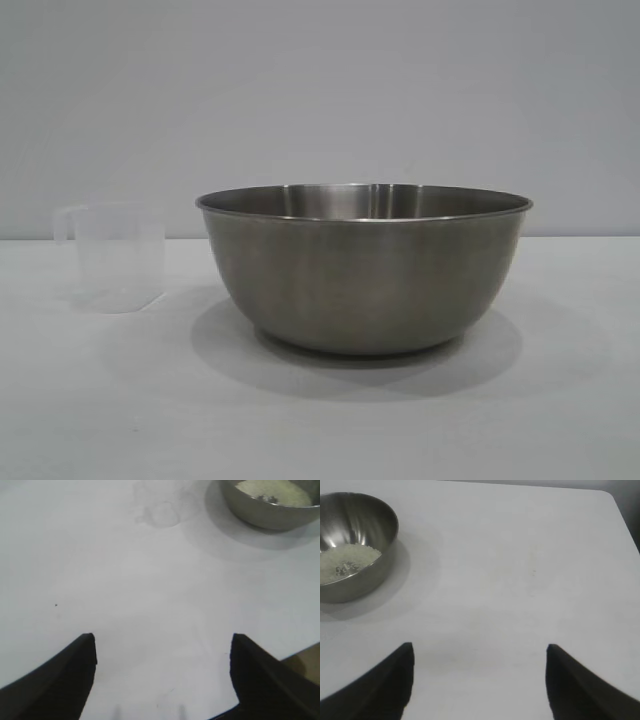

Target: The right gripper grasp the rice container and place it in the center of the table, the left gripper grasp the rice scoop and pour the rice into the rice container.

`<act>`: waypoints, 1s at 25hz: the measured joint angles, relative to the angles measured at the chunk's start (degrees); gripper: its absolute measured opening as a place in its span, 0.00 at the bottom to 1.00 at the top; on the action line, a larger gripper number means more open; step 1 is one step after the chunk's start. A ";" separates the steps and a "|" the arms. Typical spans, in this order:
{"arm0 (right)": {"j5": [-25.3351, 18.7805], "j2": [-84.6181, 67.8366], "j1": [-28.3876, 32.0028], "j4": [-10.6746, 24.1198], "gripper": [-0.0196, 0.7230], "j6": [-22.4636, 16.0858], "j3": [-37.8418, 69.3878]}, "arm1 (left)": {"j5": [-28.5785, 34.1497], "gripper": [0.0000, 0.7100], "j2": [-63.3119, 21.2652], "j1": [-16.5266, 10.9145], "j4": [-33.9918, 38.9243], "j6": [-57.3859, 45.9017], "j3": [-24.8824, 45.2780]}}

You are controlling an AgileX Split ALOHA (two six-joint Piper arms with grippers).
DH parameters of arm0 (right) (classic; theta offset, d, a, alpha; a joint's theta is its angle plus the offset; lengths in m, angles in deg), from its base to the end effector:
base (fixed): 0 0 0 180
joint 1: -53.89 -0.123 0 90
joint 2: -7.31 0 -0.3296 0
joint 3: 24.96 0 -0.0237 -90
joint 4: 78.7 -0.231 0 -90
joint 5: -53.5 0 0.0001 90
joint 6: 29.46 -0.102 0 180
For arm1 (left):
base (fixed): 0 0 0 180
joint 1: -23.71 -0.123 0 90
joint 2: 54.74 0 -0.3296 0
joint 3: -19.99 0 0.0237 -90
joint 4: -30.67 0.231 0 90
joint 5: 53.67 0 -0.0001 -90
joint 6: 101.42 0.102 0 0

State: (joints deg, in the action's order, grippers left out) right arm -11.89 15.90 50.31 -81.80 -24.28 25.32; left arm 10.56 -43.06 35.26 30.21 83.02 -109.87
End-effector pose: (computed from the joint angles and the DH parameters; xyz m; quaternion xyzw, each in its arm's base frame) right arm -0.0564 0.0015 0.2546 -0.0690 0.8810 0.0205 0.4676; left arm -0.0471 0.0089 0.2596 0.1240 0.8825 -0.0321 0.4525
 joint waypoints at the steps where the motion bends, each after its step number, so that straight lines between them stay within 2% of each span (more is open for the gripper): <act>1: 0.00 0.00 0.00 0.00 0.66 0.00 0.00 | 0.00 0.68 0.00 -1.82 0.00 0.00 0.00; 4: 0.00 0.00 0.00 0.00 0.66 0.00 0.00 | 0.00 0.68 -0.37 -7.73 0.00 0.00 0.00; 7: 0.00 0.00 0.00 0.00 0.66 0.00 0.00 | 0.00 0.68 -2.19 -11.17 0.00 0.00 0.00; 9: 0.00 0.00 0.00 0.00 0.66 0.00 0.00 | 0.00 0.68 -4.38 -12.17 0.00 0.00 0.00; 25: 0.00 -2.81 0.00 0.00 0.66 0.00 0.00 | 0.00 0.68 -6.00 -12.42 0.00 0.00 0.00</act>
State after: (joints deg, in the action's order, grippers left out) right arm -11.89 13.09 50.31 -81.80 -24.28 25.32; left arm 10.56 -49.05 22.83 30.21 83.02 -109.87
